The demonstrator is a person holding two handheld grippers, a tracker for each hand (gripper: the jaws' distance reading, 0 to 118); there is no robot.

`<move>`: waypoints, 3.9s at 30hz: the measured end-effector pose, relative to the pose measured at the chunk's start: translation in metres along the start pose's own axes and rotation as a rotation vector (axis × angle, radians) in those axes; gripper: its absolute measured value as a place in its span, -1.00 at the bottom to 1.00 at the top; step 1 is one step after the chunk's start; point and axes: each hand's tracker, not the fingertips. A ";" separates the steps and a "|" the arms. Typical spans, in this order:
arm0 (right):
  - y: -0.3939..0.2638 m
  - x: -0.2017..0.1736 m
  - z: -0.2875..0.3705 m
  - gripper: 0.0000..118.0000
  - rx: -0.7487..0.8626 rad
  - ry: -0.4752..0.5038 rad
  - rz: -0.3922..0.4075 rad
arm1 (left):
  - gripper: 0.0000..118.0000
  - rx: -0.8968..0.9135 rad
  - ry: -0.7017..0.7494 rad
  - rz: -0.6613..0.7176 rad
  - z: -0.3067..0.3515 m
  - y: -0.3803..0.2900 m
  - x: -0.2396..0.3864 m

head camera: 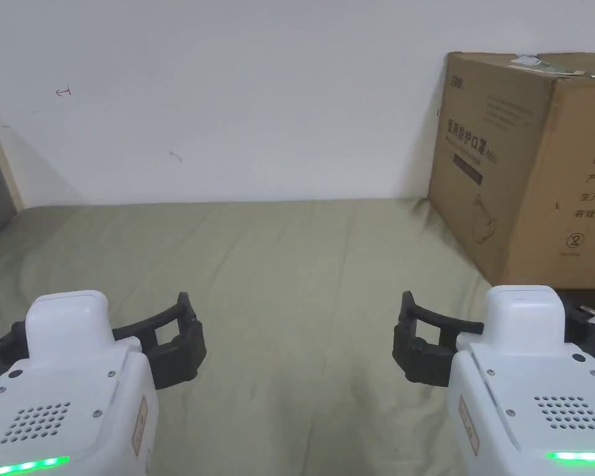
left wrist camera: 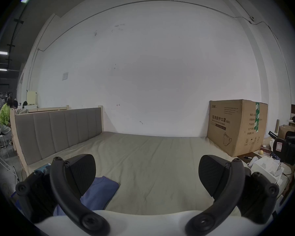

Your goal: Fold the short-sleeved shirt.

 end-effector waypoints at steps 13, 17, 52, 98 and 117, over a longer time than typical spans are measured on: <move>-0.001 -0.002 -0.002 1.00 -0.006 0.011 0.009 | 1.00 0.015 -0.001 -0.025 0.004 0.005 0.005; -0.001 -0.002 -0.002 1.00 -0.011 0.014 0.006 | 1.00 0.011 -0.007 -0.005 0.003 0.006 0.004; -0.009 -0.049 0.000 1.00 0.047 0.080 0.077 | 1.00 0.147 0.094 0.061 0.001 0.007 0.026; -0.006 -0.026 -0.014 -1.00 -0.018 0.082 -0.078 | -1.00 0.097 -0.060 0.042 0.007 0.010 0.009; 0.013 -0.227 0.002 -1.00 0.012 0.778 0.003 | -1.00 0.051 0.553 -0.049 0.105 0.027 -0.138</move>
